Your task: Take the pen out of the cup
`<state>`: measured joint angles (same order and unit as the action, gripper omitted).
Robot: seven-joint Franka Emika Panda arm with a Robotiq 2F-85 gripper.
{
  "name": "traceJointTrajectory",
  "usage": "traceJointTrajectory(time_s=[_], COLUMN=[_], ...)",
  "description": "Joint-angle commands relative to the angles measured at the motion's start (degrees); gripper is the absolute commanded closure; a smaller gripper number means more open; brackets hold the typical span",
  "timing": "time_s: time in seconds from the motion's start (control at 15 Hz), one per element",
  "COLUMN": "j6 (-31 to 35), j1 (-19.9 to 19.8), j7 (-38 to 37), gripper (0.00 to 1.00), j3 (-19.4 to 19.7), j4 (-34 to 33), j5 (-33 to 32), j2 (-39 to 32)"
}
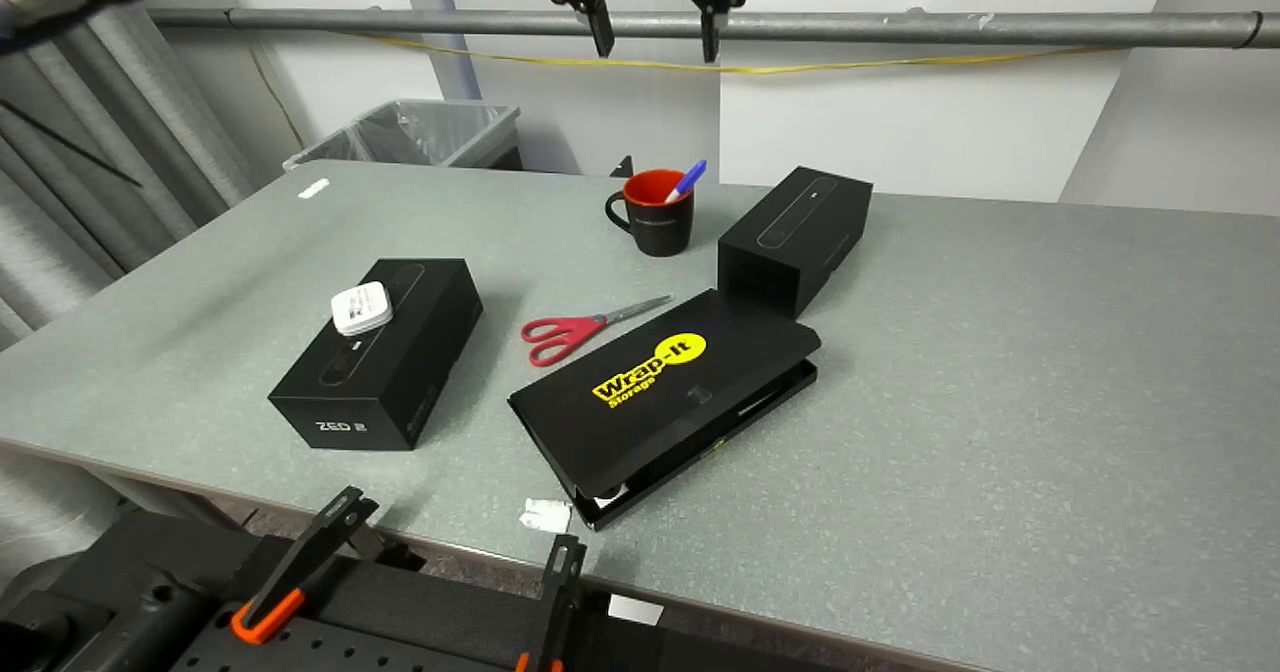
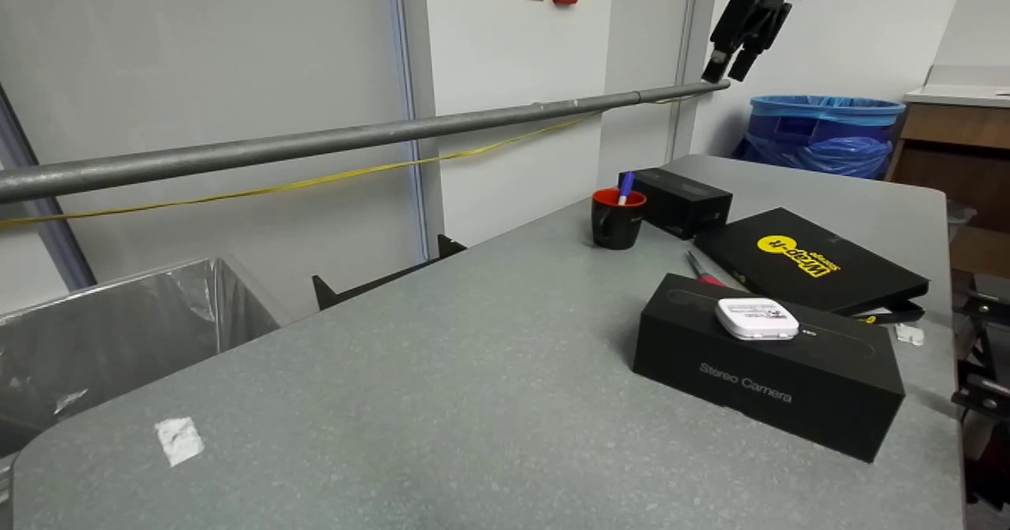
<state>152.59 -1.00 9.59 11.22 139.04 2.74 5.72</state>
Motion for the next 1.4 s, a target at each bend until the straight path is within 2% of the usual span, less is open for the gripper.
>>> traceJointTrajectory(time_s=[0.0, 0.33, 0.53, 0.73, 1.0, 1.13, 1.2, 1.33], j6=[-0.05, -0.25, 4.31, 5.10, 7.16, 3.95, 5.63, 5.60], j1=[-1.67, -1.80, -1.93, -0.75, 3.13, 3.41, 2.40, 2.87], j7=[-0.74, -0.89, -11.15, -21.10, -34.34, -35.12, -31.53, -32.78], gripper=[0.00, 0.00, 0.00, 0.00, 0.00, 0.00, 0.00, 0.00], j3=[-1.76, -1.93, -2.61, -2.86, -0.01, -0.38, -1.12, -0.93], j4=[-1.14, -3.60, -7.10, -11.18, -17.17, -19.52, -15.59, -17.38], j5=[0.97, 2.97, -1.14, -5.96, -12.00, -9.43, -8.90, -8.74], j2=[-1.66, -4.13, -10.89, -17.36, -24.97, -26.65, -23.87, -25.74])
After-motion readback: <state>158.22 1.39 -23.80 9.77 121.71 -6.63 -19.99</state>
